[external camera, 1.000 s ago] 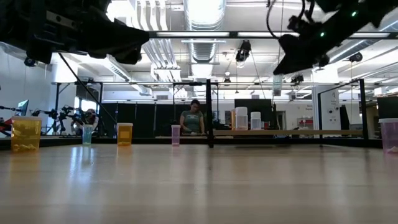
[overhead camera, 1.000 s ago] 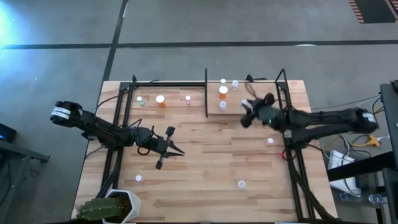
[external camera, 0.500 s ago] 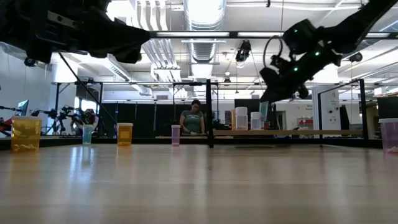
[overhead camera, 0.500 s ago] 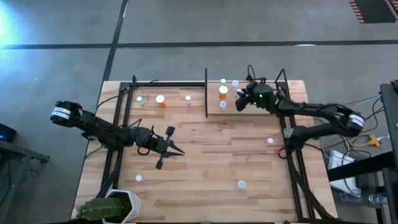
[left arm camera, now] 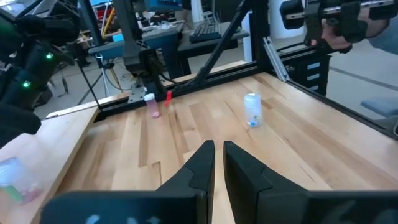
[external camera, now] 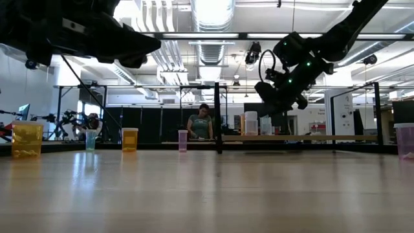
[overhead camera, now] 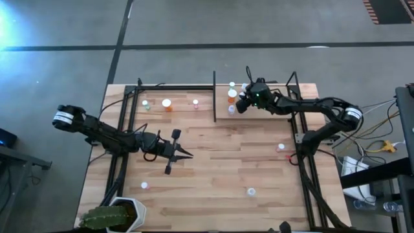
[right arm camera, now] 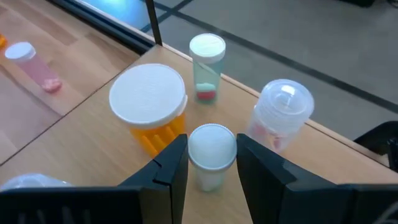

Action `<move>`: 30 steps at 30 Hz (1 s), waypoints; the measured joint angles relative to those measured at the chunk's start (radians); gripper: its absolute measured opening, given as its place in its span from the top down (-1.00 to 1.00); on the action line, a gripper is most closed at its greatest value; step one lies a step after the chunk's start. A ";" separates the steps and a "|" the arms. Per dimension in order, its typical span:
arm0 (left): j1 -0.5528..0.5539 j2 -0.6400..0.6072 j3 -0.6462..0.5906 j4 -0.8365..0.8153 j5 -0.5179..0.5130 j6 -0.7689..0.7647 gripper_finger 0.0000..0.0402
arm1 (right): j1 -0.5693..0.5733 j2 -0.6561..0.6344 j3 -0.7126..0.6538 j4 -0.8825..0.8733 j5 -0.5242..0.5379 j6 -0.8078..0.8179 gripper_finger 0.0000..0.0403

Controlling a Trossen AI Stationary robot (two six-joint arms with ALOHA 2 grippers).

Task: Pick and place medicine bottles onto shelf by color
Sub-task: Put the bottom blue pill bottle on the shelf, then put the middle pink pill bottle on the shelf

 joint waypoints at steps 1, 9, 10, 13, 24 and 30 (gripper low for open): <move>0.000 0.000 0.000 -0.001 -0.002 0.000 0.93 | 0.000 0.001 0.000 0.000 0.000 0.004 0.44; 0.000 0.000 0.000 -0.007 -0.004 -0.002 0.93 | 0.000 -0.025 -0.001 -0.034 0.026 0.006 0.40; 0.000 0.000 0.000 -0.007 -0.004 -0.002 0.93 | 0.000 -0.031 -0.001 -0.041 0.027 0.006 0.40; 0.000 0.000 0.000 -0.007 -0.004 -0.002 0.93 | 0.000 -0.040 -0.001 -0.043 0.027 0.009 0.40; 0.000 0.000 0.000 -0.007 -0.003 -0.005 0.93 | 0.000 -0.032 -0.002 -0.043 0.027 0.032 0.18; 0.000 0.000 0.000 -0.007 -0.003 -0.005 0.93 | 0.000 -0.054 0.016 -0.081 0.027 0.030 -0.08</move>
